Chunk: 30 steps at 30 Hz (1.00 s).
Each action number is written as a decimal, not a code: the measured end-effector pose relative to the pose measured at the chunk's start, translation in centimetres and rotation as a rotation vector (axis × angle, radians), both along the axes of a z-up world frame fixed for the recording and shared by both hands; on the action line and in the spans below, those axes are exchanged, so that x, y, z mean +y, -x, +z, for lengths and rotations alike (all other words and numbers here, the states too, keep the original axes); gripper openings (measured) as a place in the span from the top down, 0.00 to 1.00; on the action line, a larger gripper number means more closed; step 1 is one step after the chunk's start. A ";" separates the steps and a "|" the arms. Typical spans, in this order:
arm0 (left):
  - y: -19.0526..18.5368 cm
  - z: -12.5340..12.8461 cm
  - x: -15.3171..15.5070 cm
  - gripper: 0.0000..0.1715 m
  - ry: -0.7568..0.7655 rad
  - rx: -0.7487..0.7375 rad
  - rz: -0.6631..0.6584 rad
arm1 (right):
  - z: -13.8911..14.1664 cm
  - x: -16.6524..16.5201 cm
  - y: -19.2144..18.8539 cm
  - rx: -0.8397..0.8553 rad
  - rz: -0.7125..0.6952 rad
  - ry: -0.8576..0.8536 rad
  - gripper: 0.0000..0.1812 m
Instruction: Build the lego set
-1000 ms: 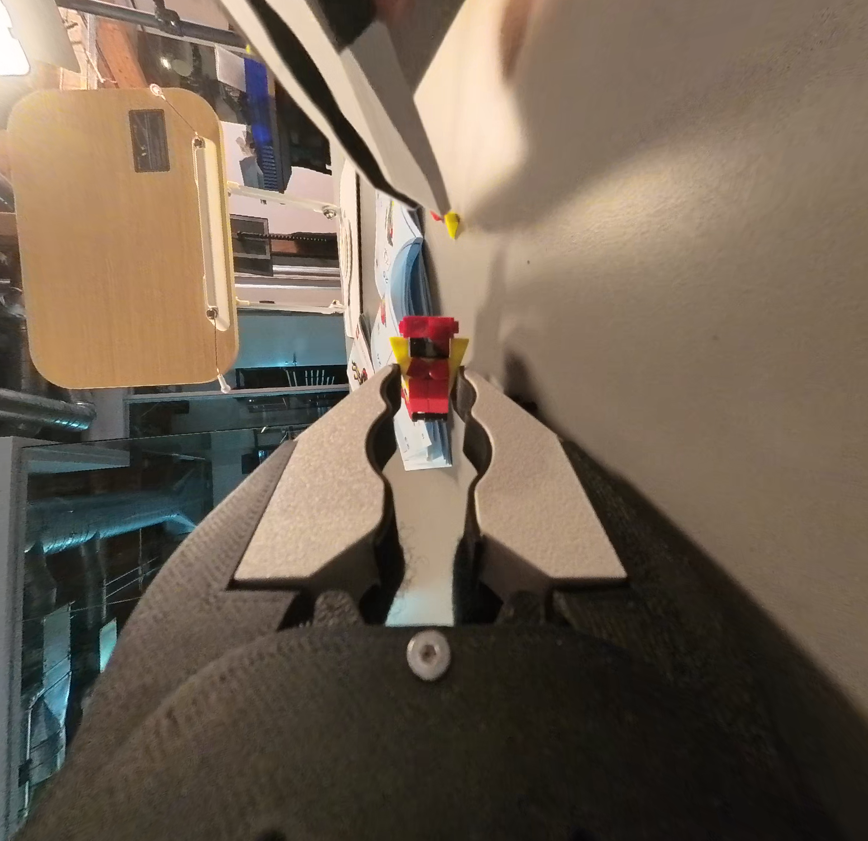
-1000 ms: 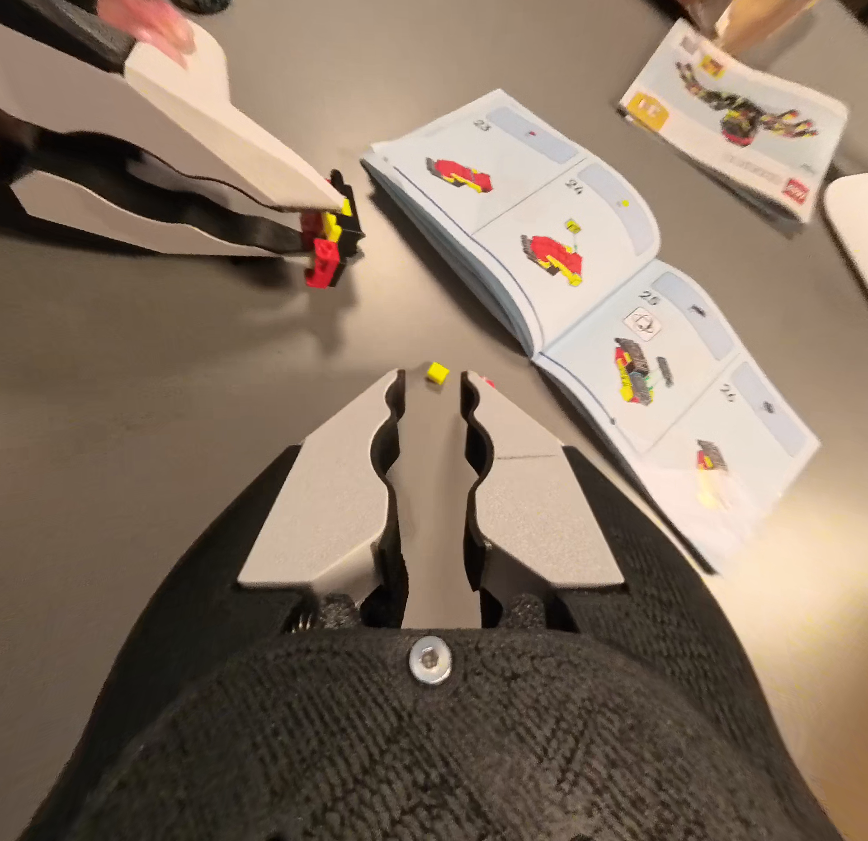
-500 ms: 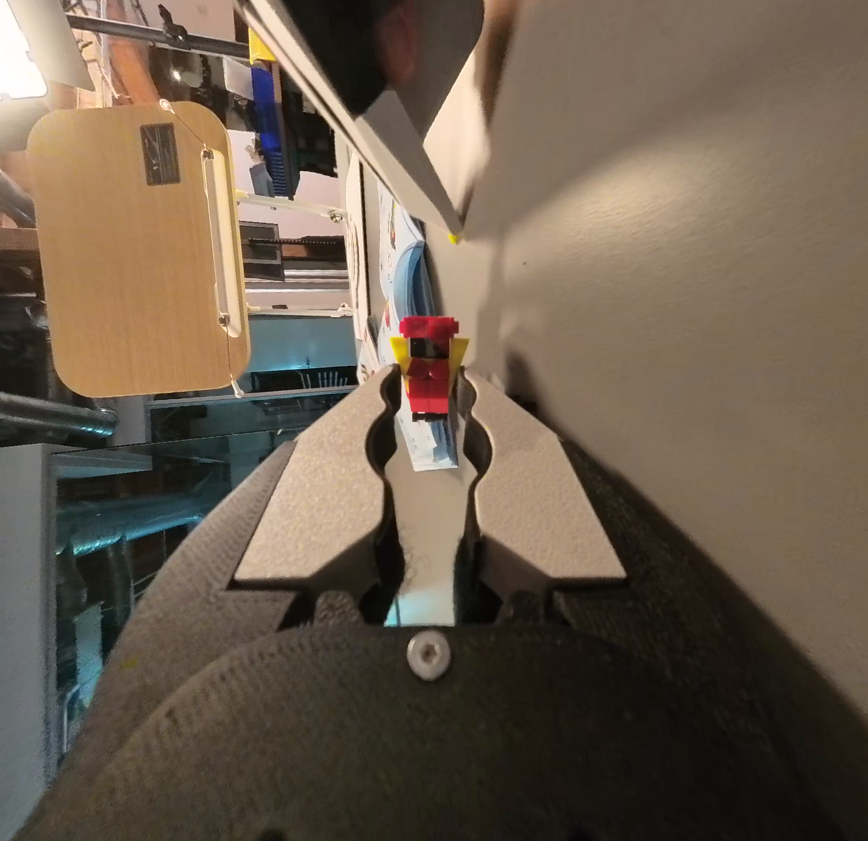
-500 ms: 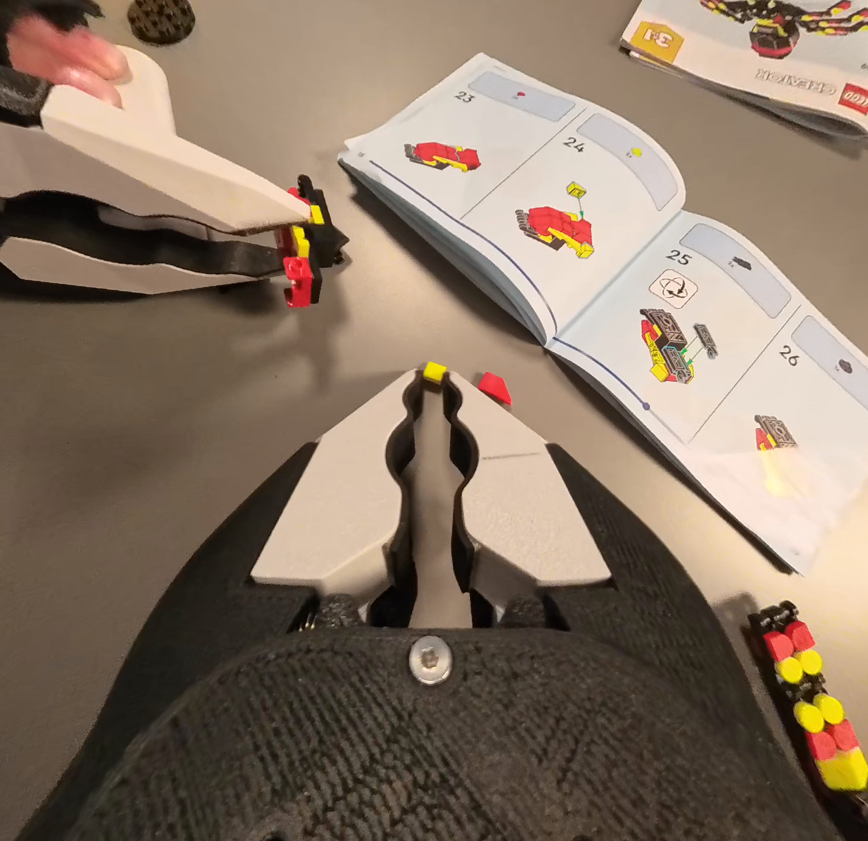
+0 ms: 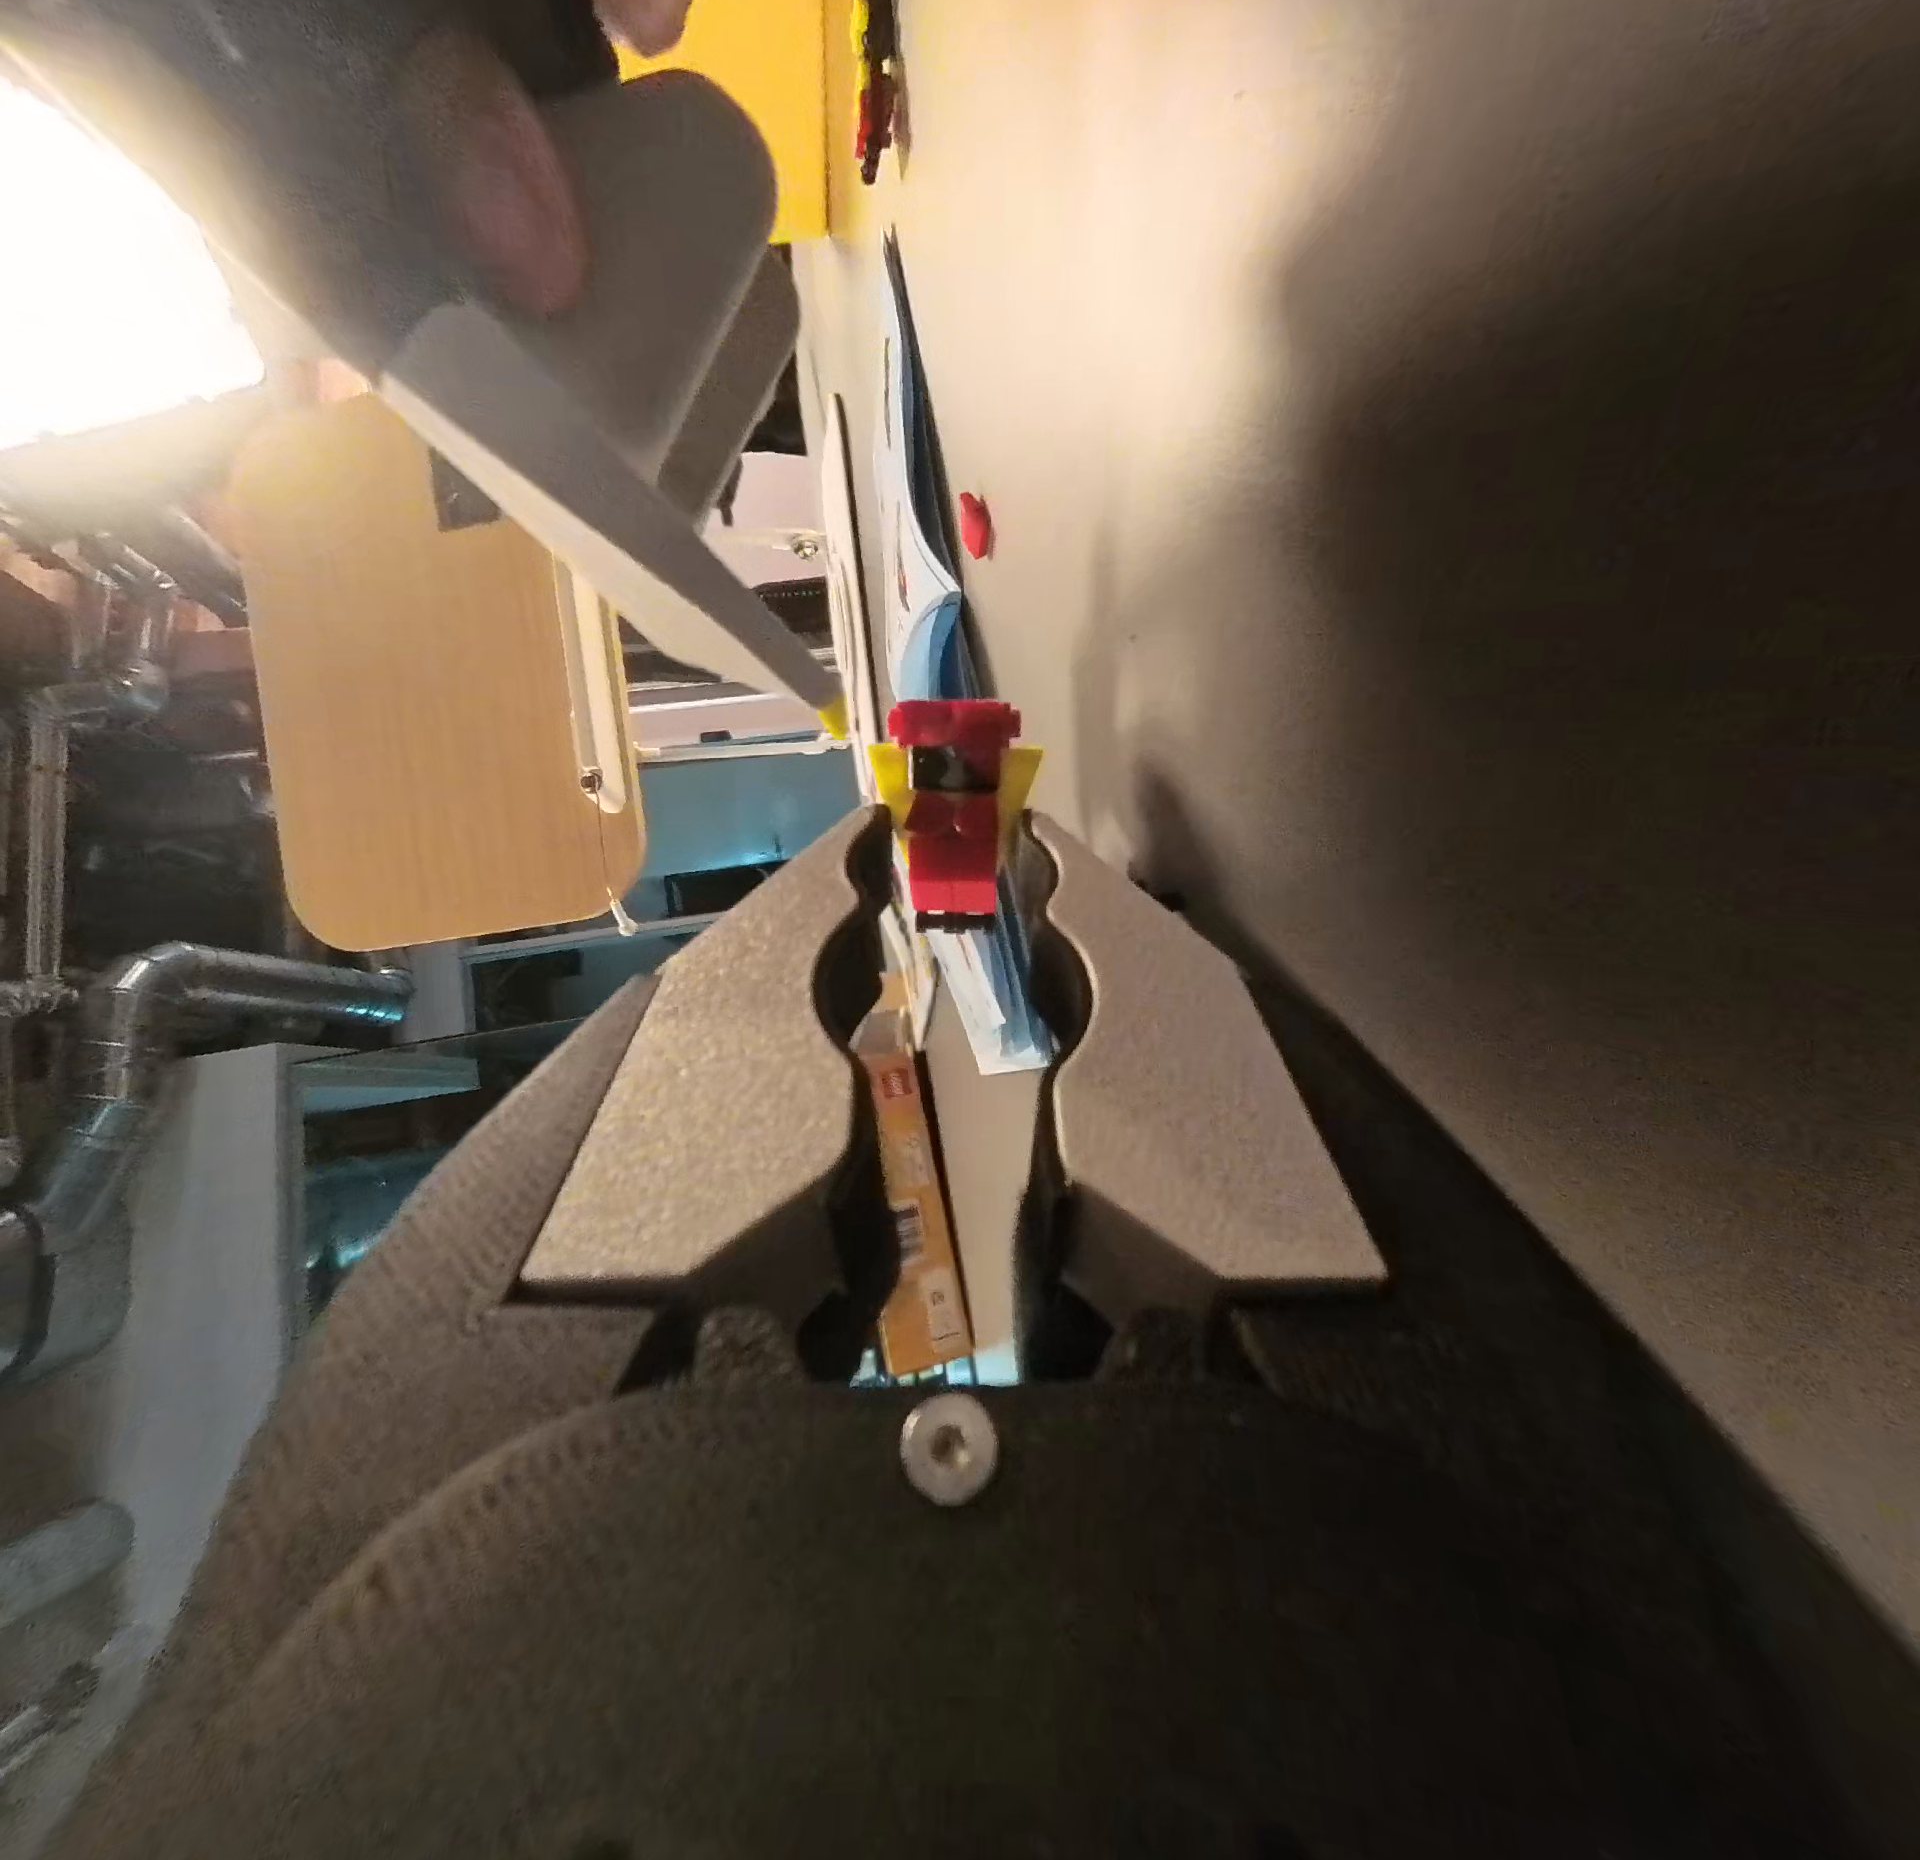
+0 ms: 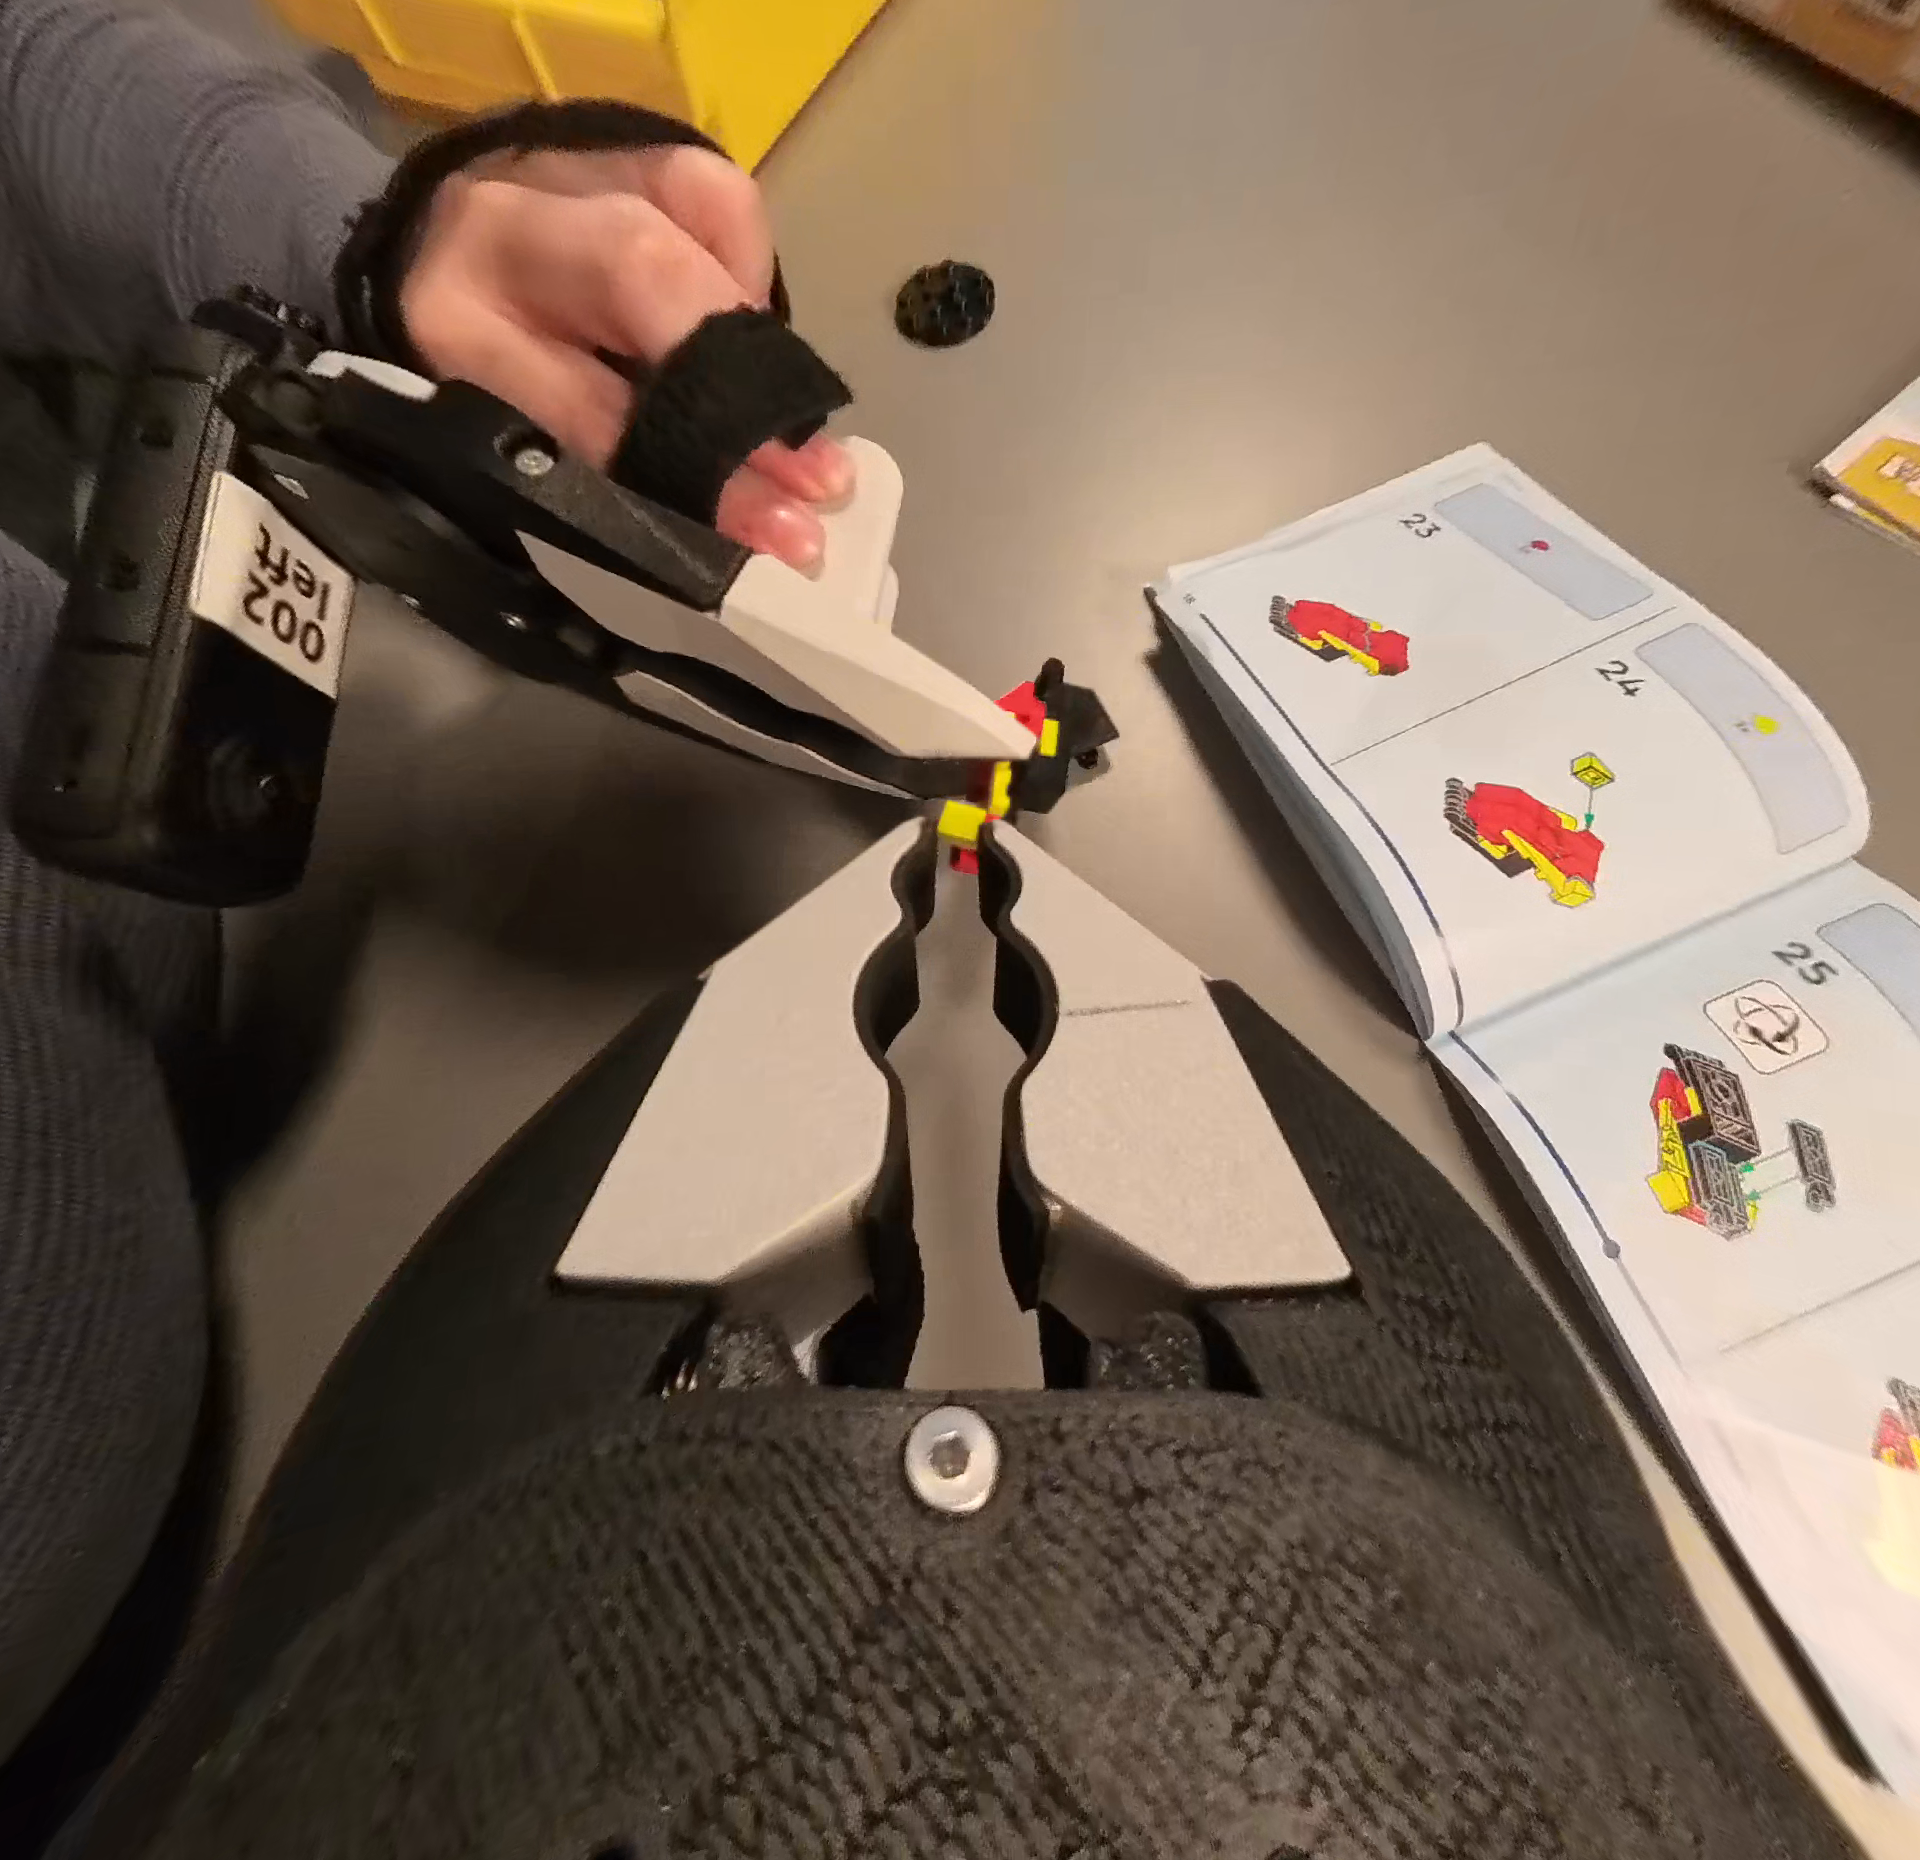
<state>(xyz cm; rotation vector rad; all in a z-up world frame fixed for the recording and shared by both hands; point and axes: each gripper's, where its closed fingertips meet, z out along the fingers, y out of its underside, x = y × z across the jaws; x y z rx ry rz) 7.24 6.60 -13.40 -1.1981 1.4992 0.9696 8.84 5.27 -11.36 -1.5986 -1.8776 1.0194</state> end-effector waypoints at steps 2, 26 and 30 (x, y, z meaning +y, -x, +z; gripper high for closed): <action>-0.1 0.0 -0.1 0.87 -0.003 0.003 -0.006 | -0.2 0.1 0.1 -0.024 -0.002 -0.006 0.97; -0.5 0.0 -0.4 0.87 -0.007 0.014 -0.038 | -1.3 -0.1 -0.1 -0.099 0.082 -0.022 0.96; -0.5 0.0 -0.4 0.87 -0.007 0.013 -0.039 | -1.3 -0.1 -0.1 -0.096 0.082 -0.015 0.95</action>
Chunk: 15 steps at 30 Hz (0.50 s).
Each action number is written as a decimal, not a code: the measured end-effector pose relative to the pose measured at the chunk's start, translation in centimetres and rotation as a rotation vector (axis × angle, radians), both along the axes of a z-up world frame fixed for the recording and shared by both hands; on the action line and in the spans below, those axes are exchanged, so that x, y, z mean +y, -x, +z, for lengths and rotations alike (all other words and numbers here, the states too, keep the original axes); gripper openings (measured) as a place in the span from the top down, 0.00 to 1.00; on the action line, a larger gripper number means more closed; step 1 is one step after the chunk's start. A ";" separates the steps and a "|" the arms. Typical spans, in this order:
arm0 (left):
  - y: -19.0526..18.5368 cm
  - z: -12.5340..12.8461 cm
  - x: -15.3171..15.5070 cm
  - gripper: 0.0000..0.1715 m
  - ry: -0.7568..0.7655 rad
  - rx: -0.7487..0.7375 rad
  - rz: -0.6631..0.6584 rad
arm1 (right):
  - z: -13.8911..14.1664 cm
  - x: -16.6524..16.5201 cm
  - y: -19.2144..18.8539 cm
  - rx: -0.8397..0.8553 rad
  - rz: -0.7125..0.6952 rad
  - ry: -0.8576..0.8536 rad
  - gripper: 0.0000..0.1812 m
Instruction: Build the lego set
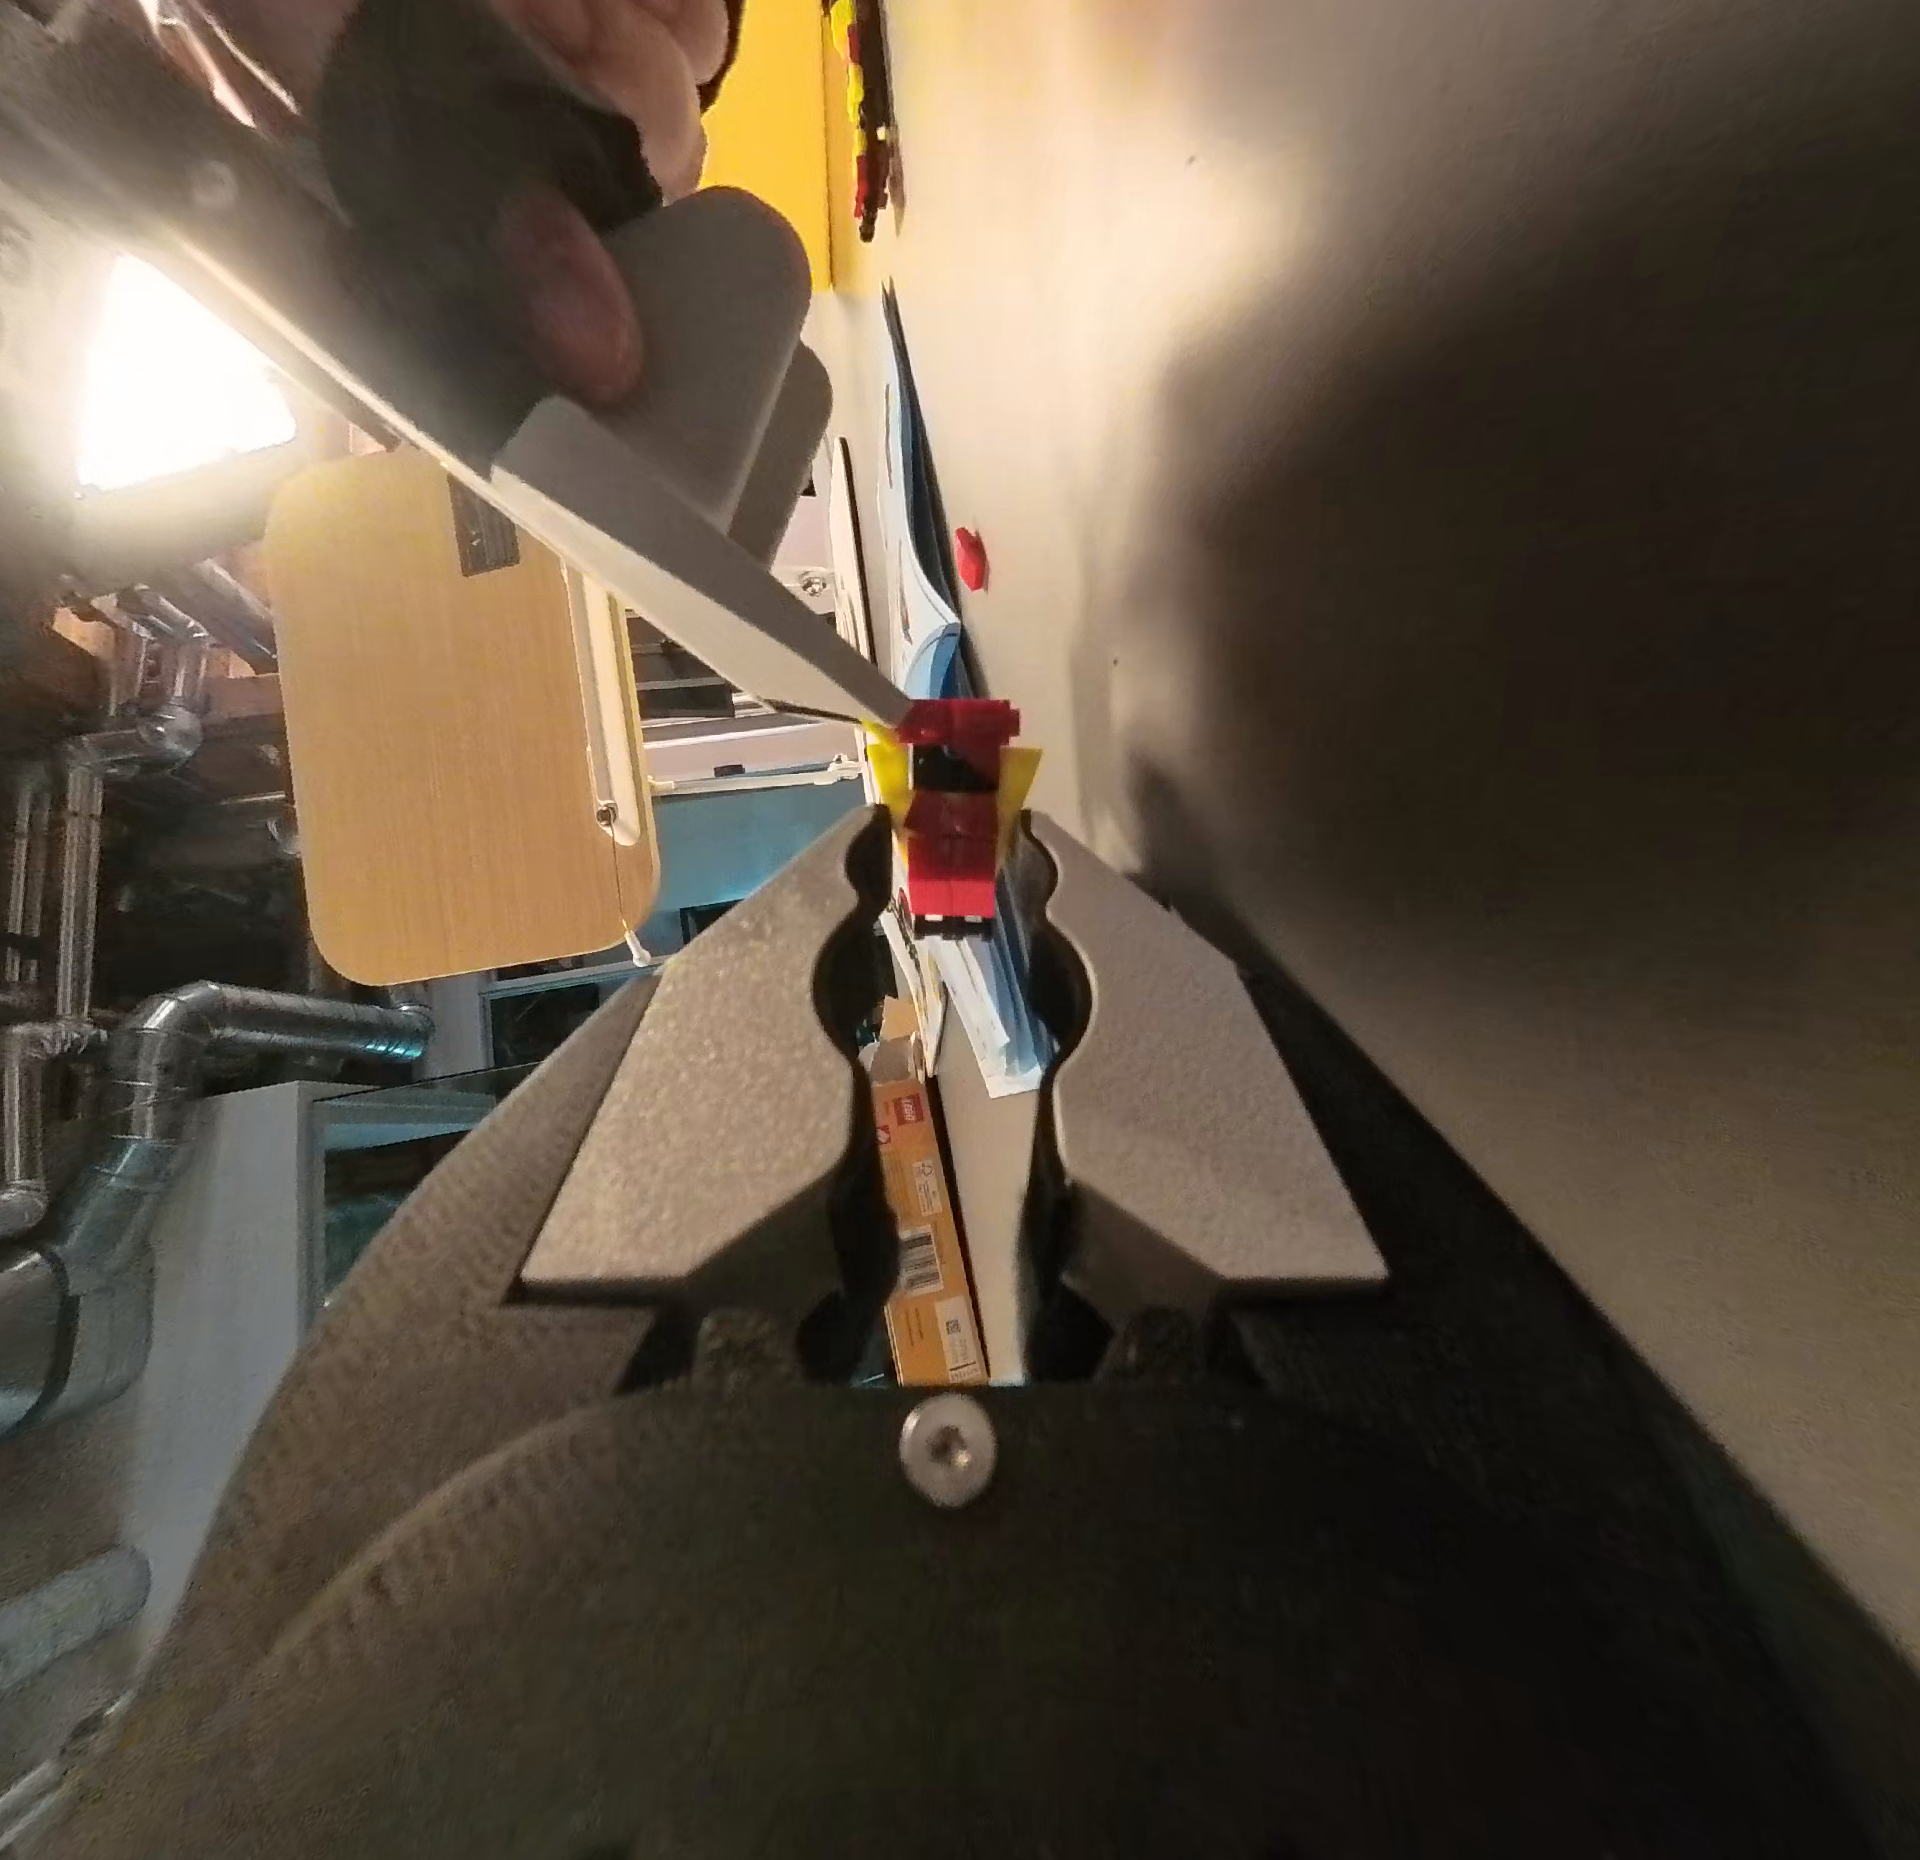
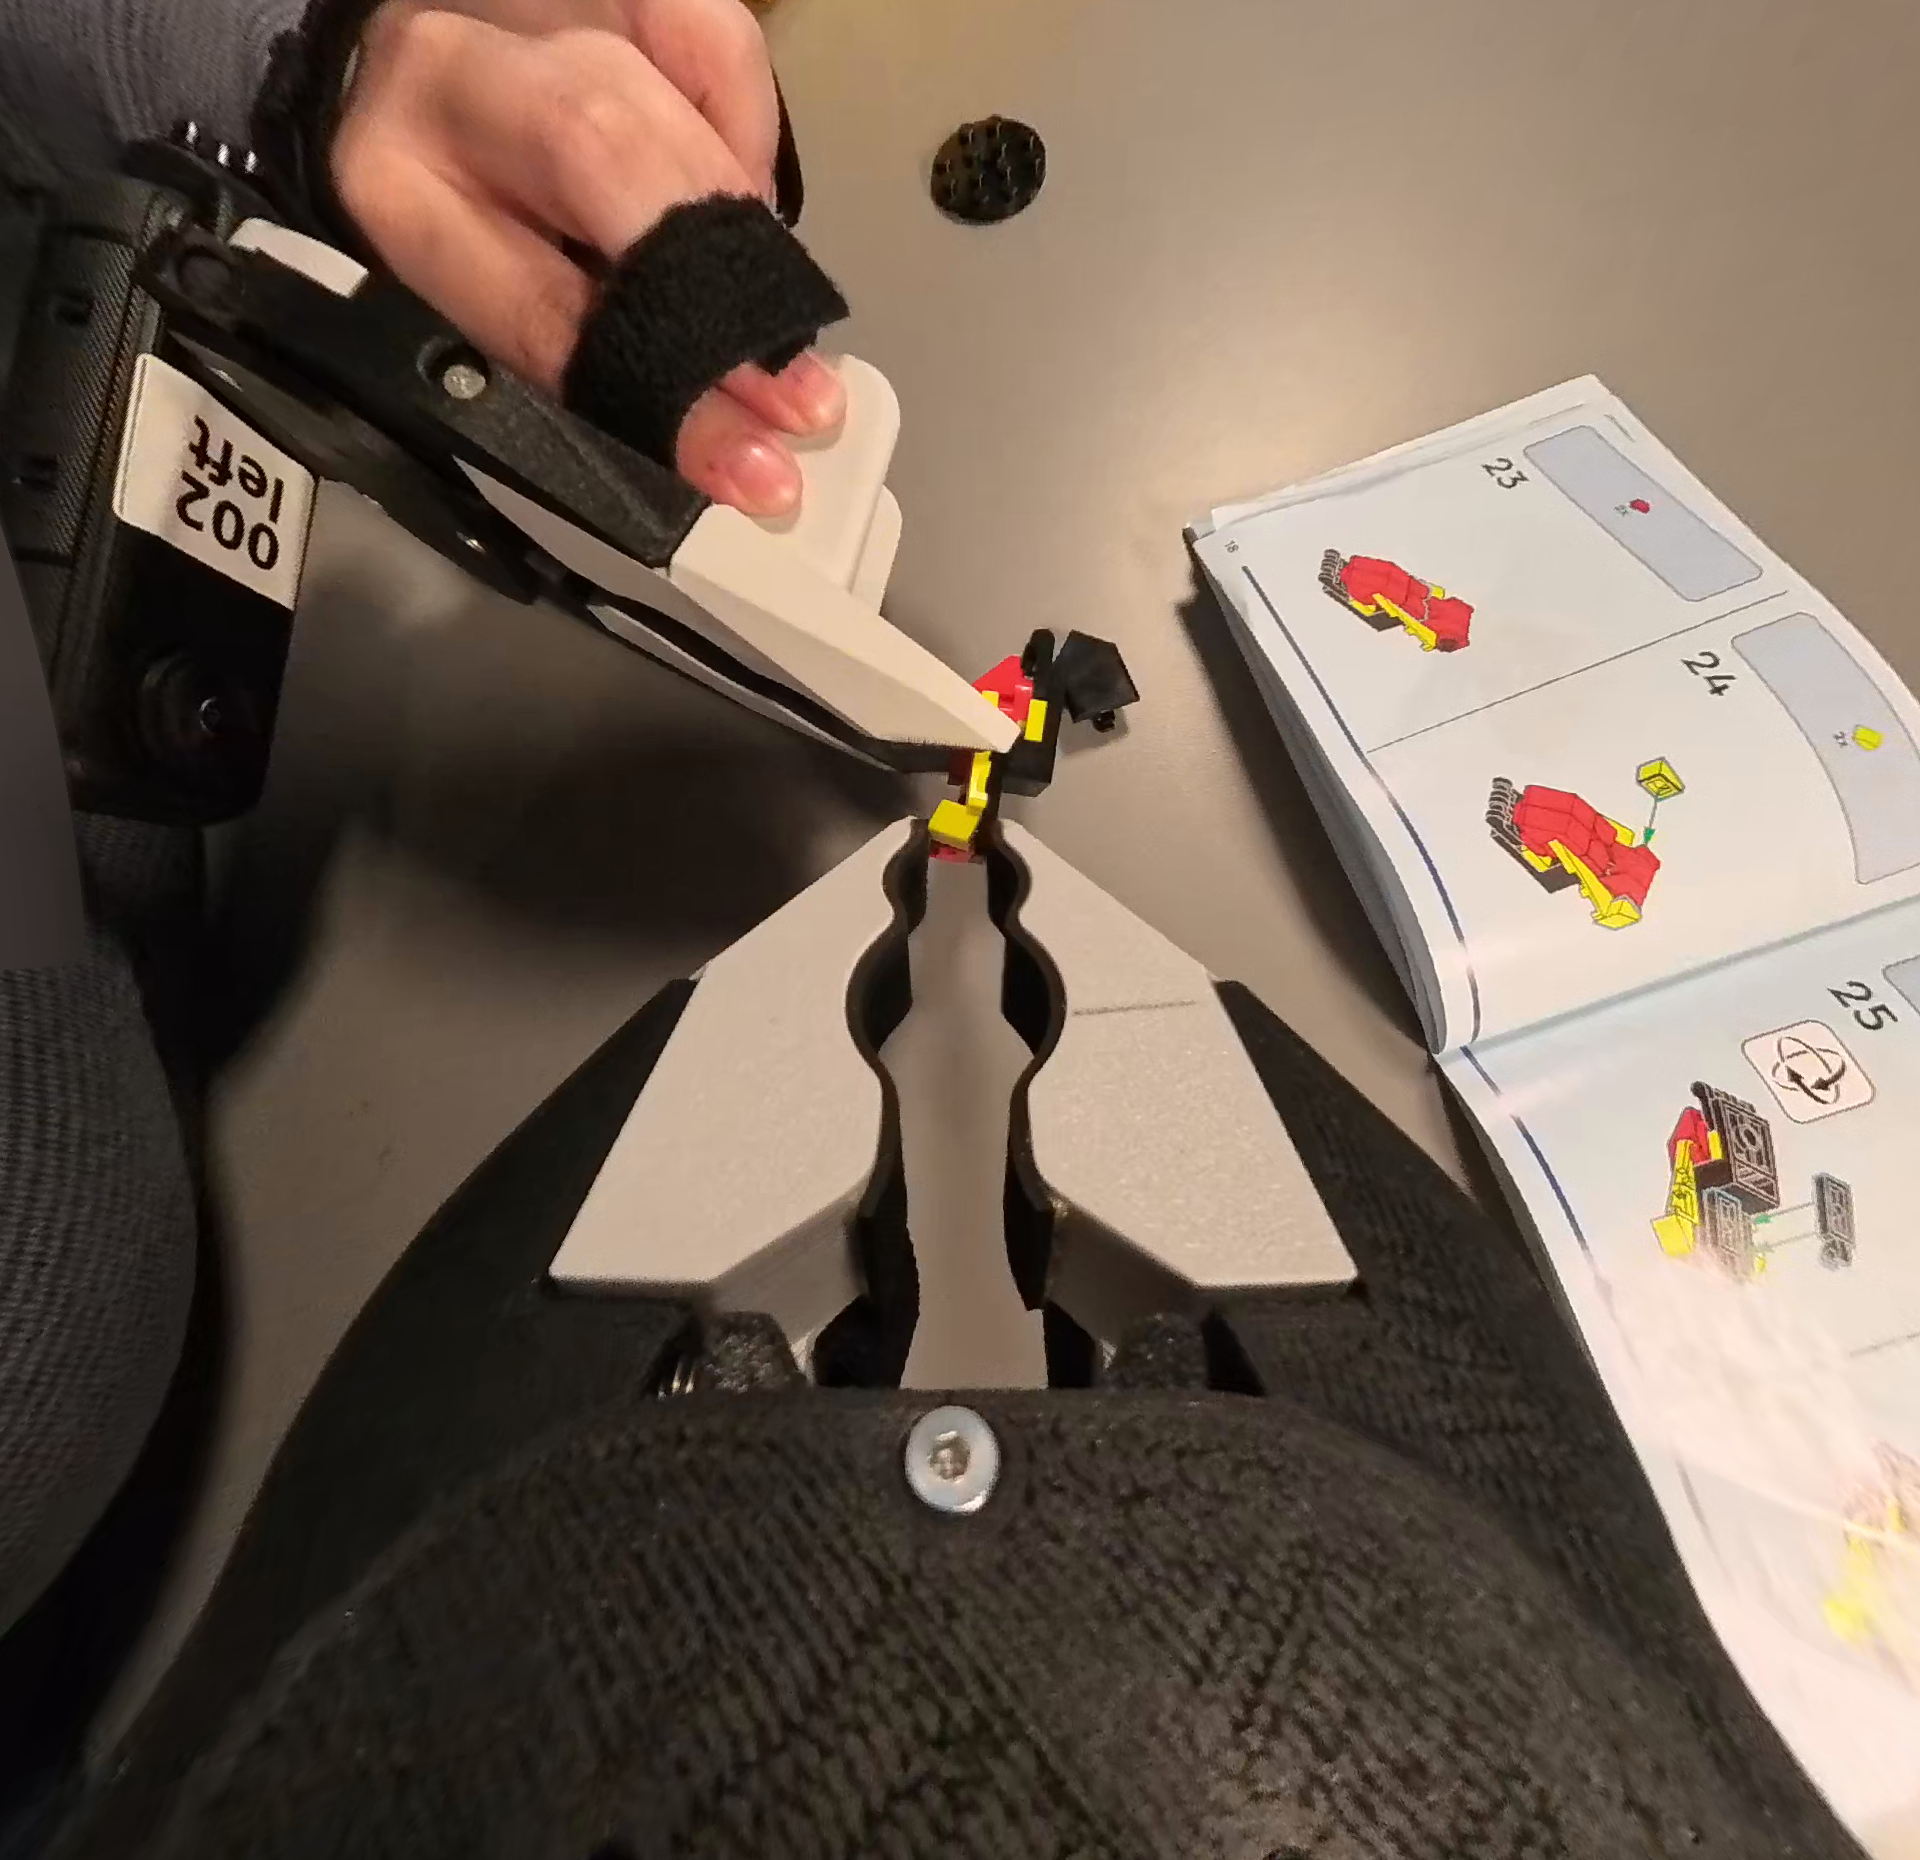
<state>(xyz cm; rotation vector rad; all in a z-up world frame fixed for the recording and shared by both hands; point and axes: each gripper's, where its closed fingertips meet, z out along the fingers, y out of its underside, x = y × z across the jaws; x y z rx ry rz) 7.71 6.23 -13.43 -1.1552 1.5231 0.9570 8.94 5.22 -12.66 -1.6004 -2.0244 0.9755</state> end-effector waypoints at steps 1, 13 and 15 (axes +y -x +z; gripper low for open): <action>0.0 0.0 0.0 0.87 0.000 0.000 0.000 | 0.0 0.0 0.0 -0.001 0.000 -0.001 0.95; 0.0 0.0 -0.1 0.87 0.000 0.000 -0.001 | -0.2 0.2 0.1 0.012 -0.016 -0.016 0.91; 0.0 0.0 -0.1 0.87 -0.001 0.001 -0.001 | -0.2 0.2 0.1 0.012 -0.017 -0.016 0.91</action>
